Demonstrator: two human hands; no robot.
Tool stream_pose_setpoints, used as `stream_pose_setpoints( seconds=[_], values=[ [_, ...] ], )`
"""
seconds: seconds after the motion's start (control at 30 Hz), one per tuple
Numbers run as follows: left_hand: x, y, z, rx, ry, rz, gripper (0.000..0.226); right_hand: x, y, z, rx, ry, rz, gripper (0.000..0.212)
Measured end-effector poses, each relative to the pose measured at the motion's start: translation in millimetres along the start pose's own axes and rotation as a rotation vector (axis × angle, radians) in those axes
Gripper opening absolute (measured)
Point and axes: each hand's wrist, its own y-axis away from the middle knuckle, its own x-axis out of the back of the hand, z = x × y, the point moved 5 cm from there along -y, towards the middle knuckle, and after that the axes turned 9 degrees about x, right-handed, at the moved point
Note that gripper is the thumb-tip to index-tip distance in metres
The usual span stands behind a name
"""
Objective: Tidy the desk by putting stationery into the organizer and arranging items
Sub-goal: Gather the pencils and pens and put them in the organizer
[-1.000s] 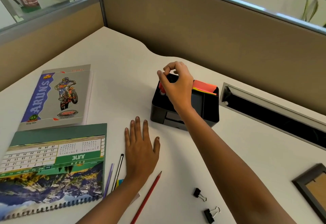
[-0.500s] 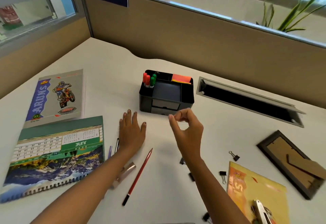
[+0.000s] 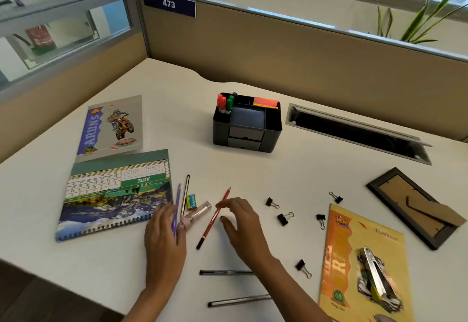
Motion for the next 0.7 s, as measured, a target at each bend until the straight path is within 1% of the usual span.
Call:
stream_pose_setpoints(
  seconds=[0.17, 0.27, 0.4, 0.47, 0.57, 0.7],
  values=[
    [3, 18, -14, -0.037, -0.119, -0.006, 0.051, -34, -8, -16, 0.21, 0.113, -0.151, 0.035],
    [4, 20, -14, -0.051, -0.161, -0.003, 0.056, -46, -13, -23, 0.294, 0.17, -0.196, 0.036],
    [3, 19, -16, -0.046, -0.2, -0.002, 0.058, -53, -16, -35, 0.393, 0.207, -0.219, 0.033],
    [2, 19, -17, -0.052, -0.221, -0.005, 0.059, -51, -16, -34, 0.404, 0.22, -0.204, 0.03],
    [0, 19, -17, -0.057, -0.244, -0.005, 0.059, -44, -17, -24, 0.354, 0.22, -0.159, 0.02],
    [2, 18, -19, -0.051, -0.235, 0.0, 0.058, -31, -14, -14, 0.329, 0.185, -0.093, 0.019]
  ],
)
